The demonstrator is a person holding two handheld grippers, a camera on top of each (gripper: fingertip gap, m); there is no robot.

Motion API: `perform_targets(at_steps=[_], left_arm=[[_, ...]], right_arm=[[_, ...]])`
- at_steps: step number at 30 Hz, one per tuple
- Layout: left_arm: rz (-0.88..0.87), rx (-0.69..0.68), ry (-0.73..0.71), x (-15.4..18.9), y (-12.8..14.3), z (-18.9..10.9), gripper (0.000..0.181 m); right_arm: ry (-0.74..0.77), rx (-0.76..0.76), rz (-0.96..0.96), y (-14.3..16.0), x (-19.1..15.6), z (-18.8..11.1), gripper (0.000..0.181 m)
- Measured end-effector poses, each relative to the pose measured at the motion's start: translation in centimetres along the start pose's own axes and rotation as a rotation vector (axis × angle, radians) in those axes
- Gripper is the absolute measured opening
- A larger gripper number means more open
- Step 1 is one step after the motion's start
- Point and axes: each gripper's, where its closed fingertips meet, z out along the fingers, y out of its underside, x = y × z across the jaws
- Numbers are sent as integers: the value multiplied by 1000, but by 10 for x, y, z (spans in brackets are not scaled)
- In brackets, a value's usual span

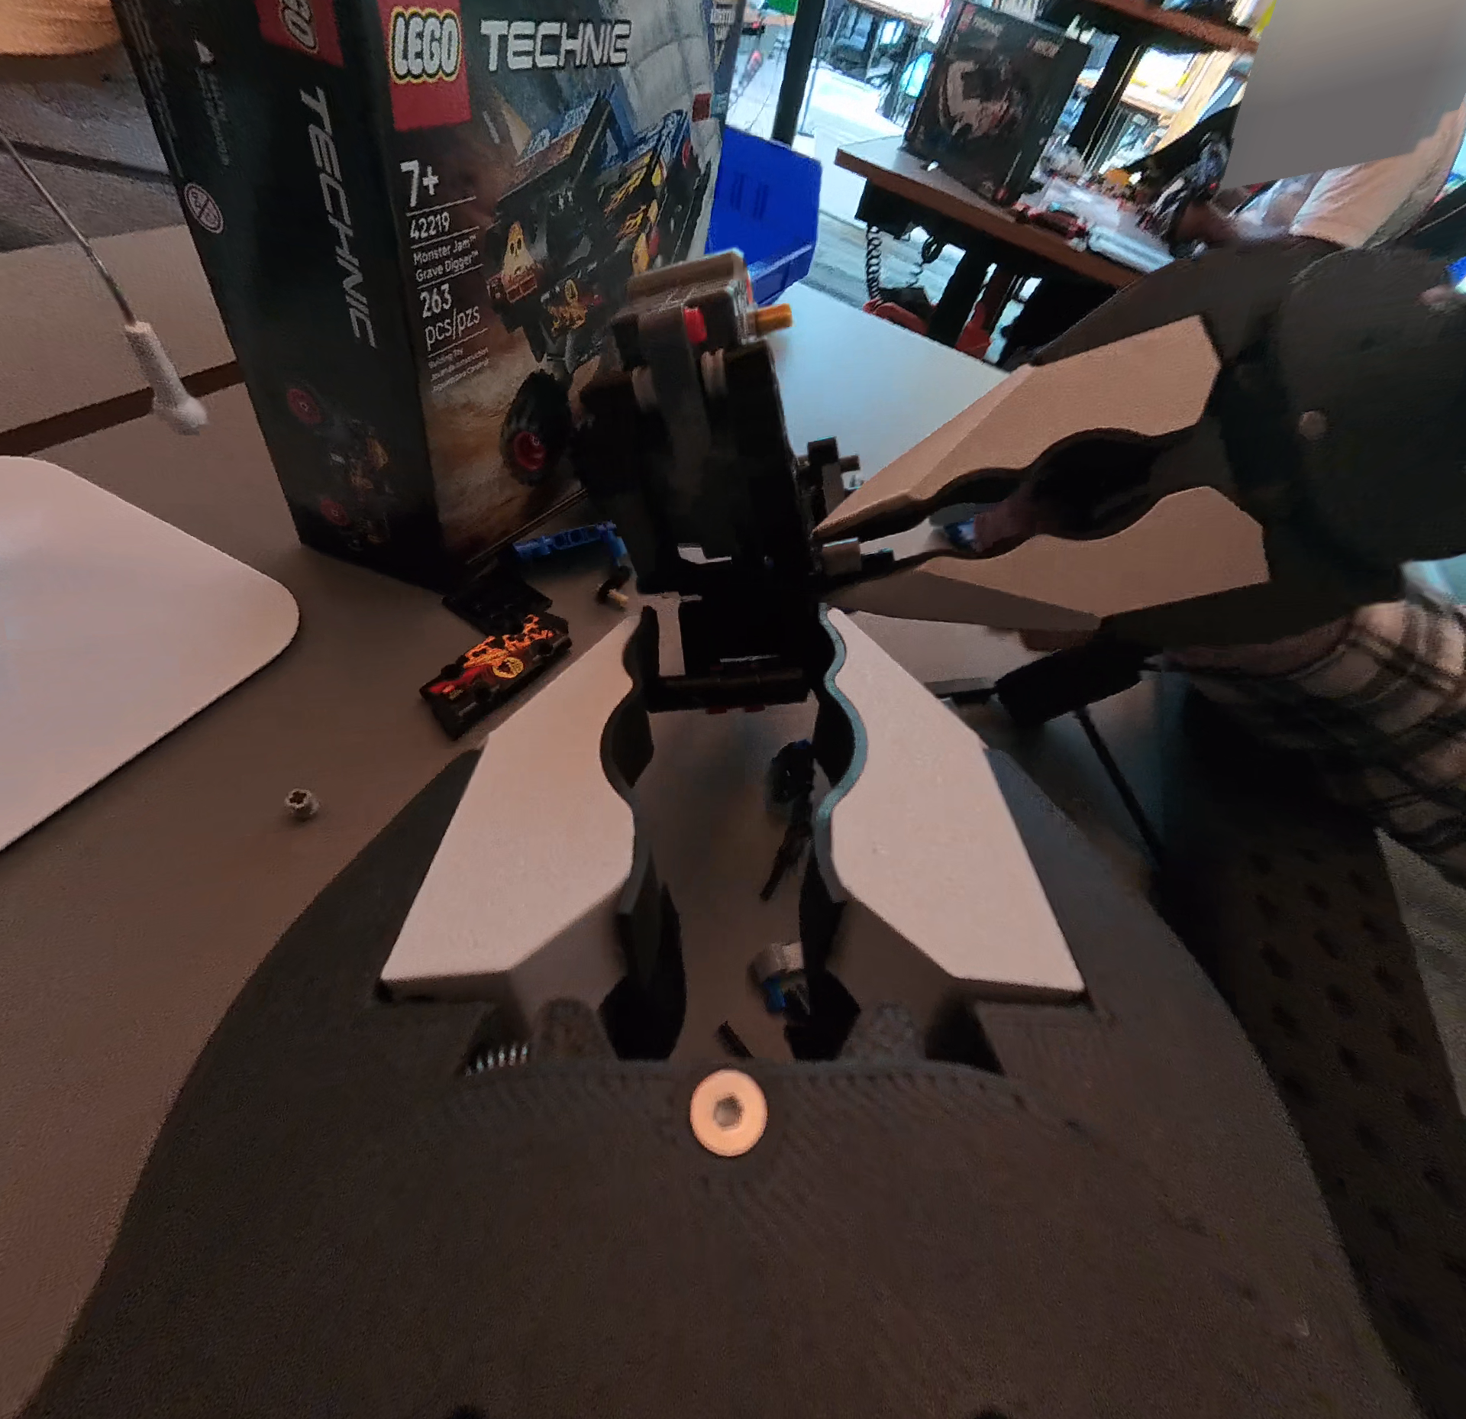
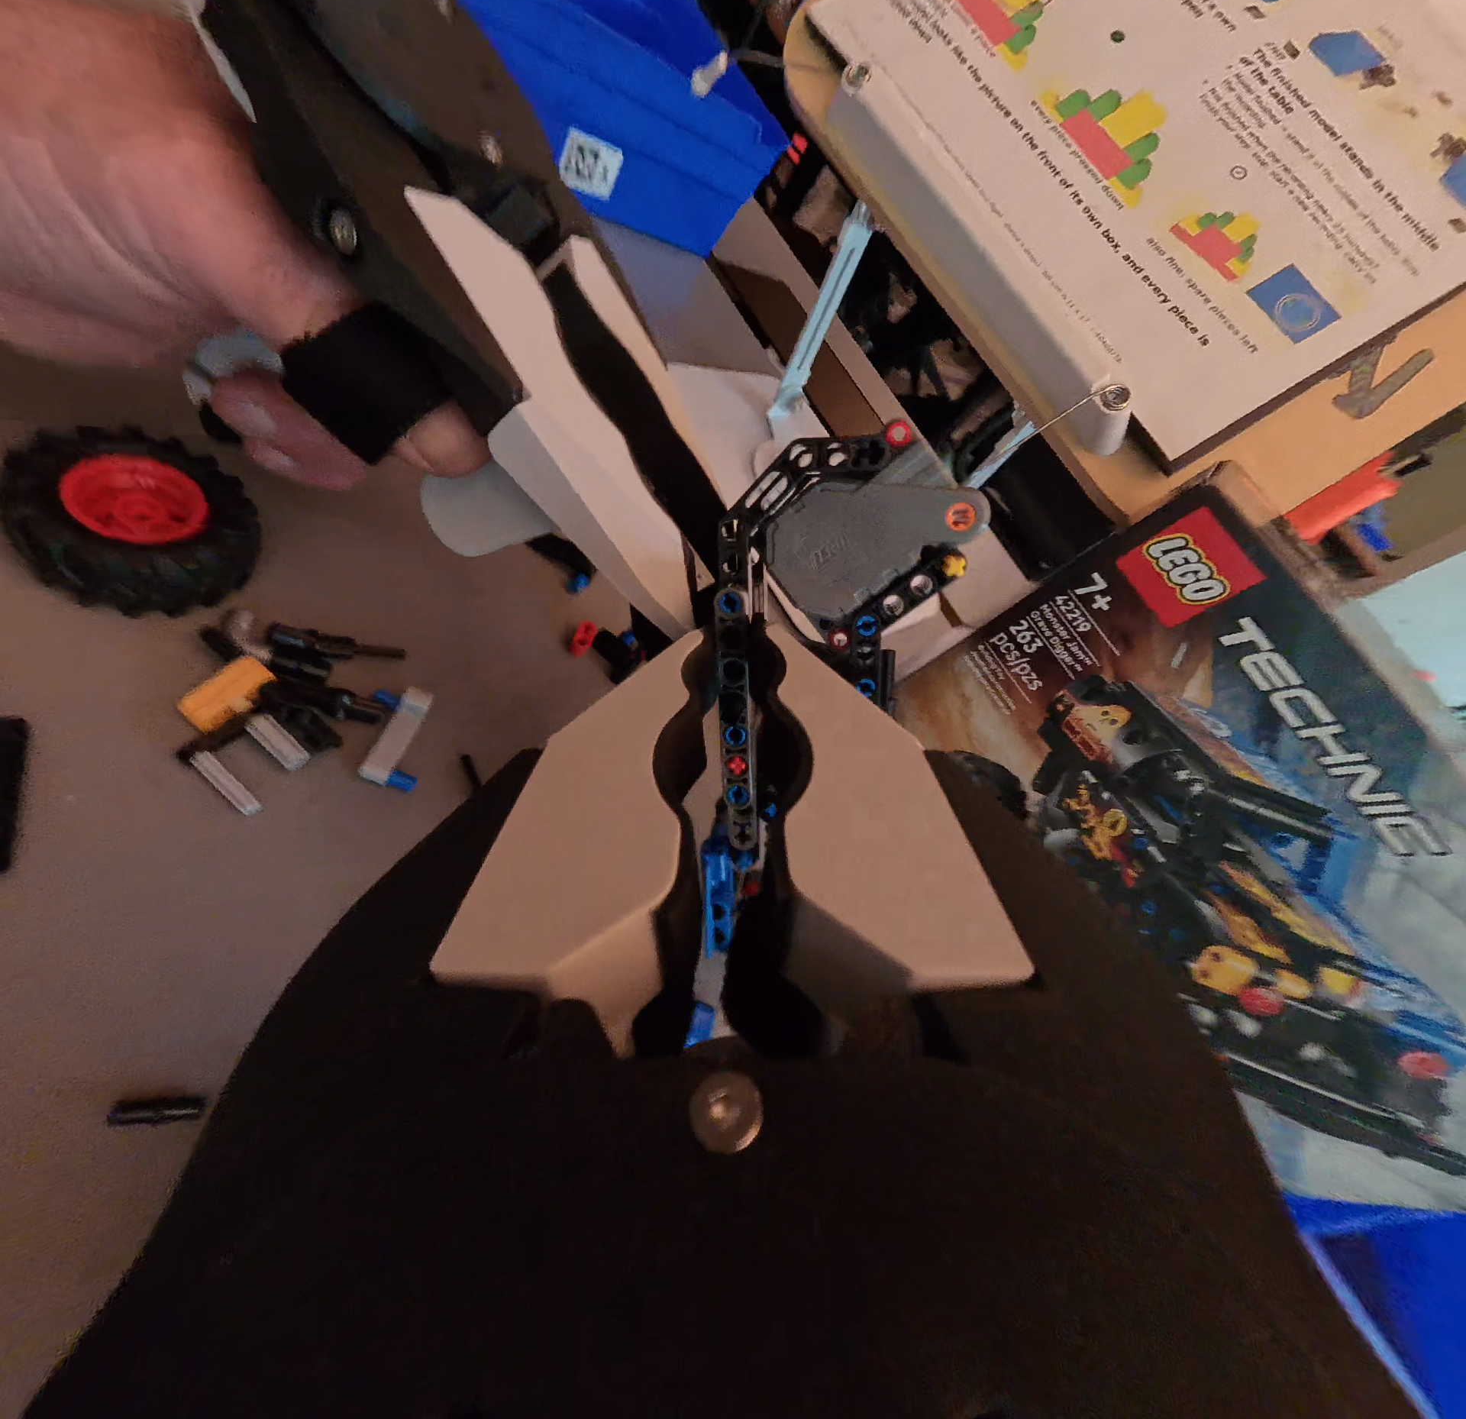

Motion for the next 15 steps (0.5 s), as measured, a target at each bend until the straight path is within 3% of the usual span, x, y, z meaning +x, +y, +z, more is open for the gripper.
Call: perform_targets(at_steps=[4,10,15], left_arm=[[-23,-12,9,4,-3,-2,37],[-53,-45,-13,-6,10,-7,36],[-75,-40,15,-5,10,-4,36]], right_arm=[[-194,140,328,-5,3,-4,4],[-52,18,-6,-2,-10,0,4],[-100,49,84,1,-6,-5,5]])
